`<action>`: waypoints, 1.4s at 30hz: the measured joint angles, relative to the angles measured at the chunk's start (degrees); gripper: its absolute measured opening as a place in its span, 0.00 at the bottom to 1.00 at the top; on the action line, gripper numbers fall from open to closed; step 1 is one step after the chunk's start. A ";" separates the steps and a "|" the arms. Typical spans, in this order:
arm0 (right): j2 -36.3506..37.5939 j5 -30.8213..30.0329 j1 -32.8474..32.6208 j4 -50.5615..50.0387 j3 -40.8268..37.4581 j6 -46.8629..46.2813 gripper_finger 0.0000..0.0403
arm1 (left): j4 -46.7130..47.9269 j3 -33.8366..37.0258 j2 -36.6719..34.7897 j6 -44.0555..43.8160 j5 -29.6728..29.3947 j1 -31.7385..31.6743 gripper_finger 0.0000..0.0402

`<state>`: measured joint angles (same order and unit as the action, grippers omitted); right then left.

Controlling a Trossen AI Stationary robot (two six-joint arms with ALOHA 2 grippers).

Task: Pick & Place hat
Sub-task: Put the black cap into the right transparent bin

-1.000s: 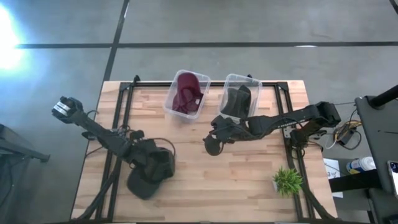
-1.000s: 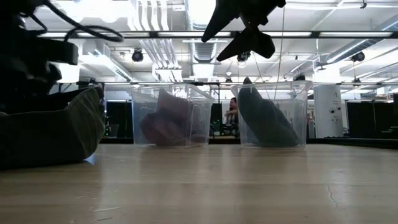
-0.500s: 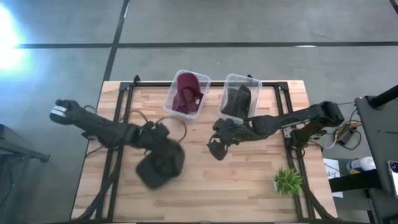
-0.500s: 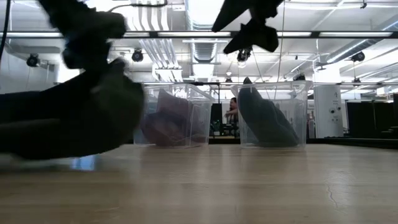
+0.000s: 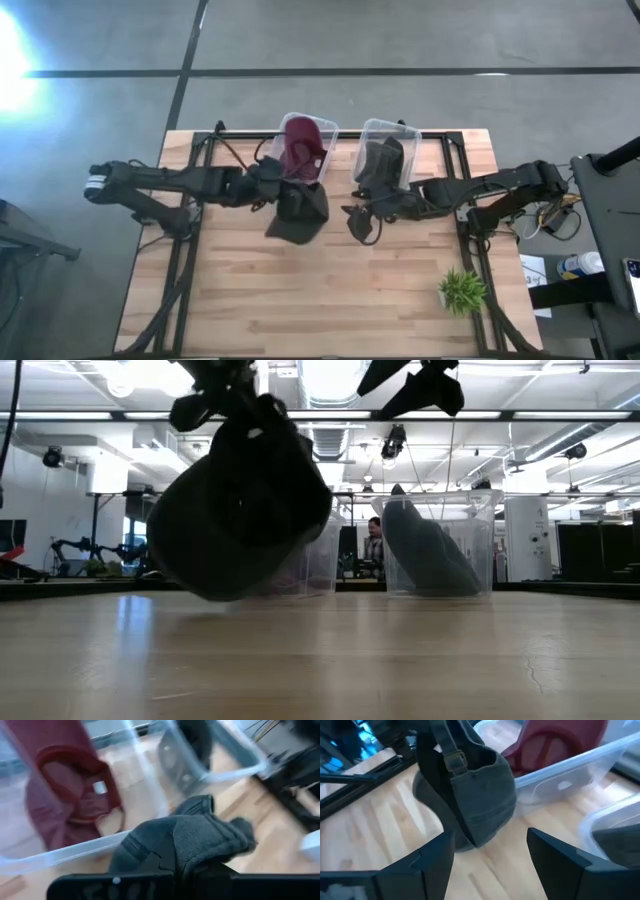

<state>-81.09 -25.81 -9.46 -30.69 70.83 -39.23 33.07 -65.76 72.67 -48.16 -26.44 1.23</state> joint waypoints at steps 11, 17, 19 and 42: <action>-0.04 -7.38 -2.91 1.70 0.00 6.35 0.59 | -3.34 -12.86 6.30 -1.13 0.04 -0.41 0.00; 0.25 -11.73 -4.30 1.82 2.22 9.69 0.56 | -3.58 -19.91 8.89 3.12 -0.13 -0.45 0.00; 0.25 -14.97 -5.04 1.61 2.94 11.50 0.56 | -3.53 -22.14 10.12 4.22 -0.28 -0.75 0.00; 0.01 -38.06 -5.91 -0.84 3.78 16.70 0.52 | -6.36 -30.14 14.99 4.98 17.76 0.34 0.00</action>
<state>-81.08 -63.87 -15.37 -31.53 74.61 -22.53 26.71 -95.90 87.66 -43.18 -8.68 1.56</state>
